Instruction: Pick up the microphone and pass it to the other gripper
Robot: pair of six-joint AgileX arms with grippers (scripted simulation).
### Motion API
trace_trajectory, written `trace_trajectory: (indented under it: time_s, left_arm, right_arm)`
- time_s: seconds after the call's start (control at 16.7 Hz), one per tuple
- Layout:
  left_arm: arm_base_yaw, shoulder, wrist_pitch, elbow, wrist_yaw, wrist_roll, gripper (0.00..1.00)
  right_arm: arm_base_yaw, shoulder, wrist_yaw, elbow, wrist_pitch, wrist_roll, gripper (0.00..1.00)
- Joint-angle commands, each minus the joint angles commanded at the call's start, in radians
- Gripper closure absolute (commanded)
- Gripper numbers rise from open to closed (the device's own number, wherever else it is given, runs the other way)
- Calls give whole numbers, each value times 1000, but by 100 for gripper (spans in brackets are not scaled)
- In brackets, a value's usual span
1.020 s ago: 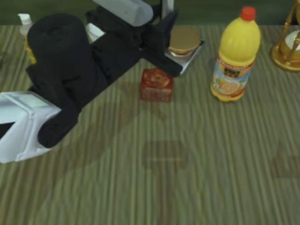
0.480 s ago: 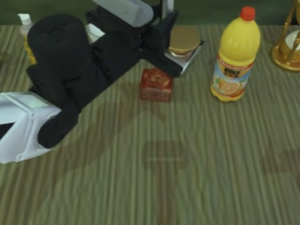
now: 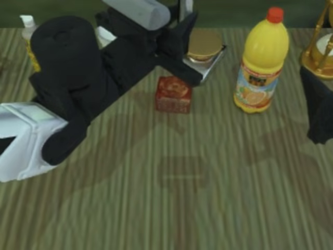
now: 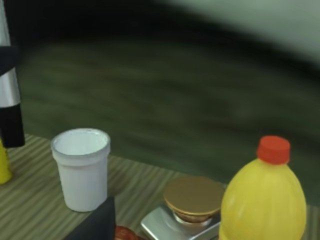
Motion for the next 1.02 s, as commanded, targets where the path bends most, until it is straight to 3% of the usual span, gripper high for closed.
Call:
trace_trajectory:
  time_s: [0.24,0.48,1.02]
  left_arm:
    - [0,0,0,0,0,0,100]
    - [0,0,0,0,0,0,100]
    - [0,0,0,0,0,0,100]
  right_arm:
    - [166,257,18,176,75,1,0]
    - [270,417,30,292,129,-1,0]
    - [281,474,29,343,148,-1,0]
